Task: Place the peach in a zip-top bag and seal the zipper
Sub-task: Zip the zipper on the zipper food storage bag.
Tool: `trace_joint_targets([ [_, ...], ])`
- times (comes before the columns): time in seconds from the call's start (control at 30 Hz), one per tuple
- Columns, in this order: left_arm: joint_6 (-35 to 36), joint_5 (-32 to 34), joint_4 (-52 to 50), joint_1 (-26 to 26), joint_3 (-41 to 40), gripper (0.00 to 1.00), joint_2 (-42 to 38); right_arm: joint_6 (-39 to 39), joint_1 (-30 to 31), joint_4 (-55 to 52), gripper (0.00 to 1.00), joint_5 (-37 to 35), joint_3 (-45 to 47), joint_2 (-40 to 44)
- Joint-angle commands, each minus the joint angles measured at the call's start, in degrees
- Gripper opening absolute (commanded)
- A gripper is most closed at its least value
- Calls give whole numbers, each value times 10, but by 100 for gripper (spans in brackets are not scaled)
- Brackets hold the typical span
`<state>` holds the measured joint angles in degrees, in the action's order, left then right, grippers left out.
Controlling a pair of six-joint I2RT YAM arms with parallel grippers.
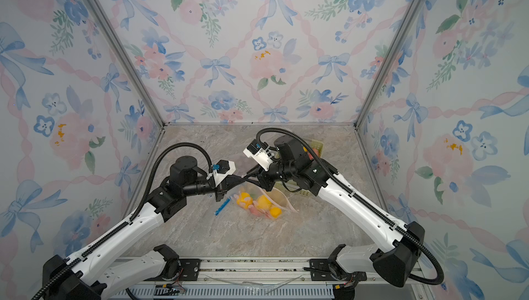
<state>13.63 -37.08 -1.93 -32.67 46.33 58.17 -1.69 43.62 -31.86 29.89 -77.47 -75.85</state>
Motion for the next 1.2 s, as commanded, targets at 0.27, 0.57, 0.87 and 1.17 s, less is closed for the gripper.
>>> trace_joint_targets([
  [0.27,-20,51,0,-2,0,0,3,-3,4,2,9,3,-17,-1],
  [0.57,-43,67,2,6,-1,0,-2,-12,2,-15,7,-32,-3,26],
  [0.87,-59,80,8,12,-7,0,-13,-20,3,-37,7,-44,4,31],
  [1.17,-81,123,17,31,-10,0,-14,-23,1,-49,6,-60,11,45],
])
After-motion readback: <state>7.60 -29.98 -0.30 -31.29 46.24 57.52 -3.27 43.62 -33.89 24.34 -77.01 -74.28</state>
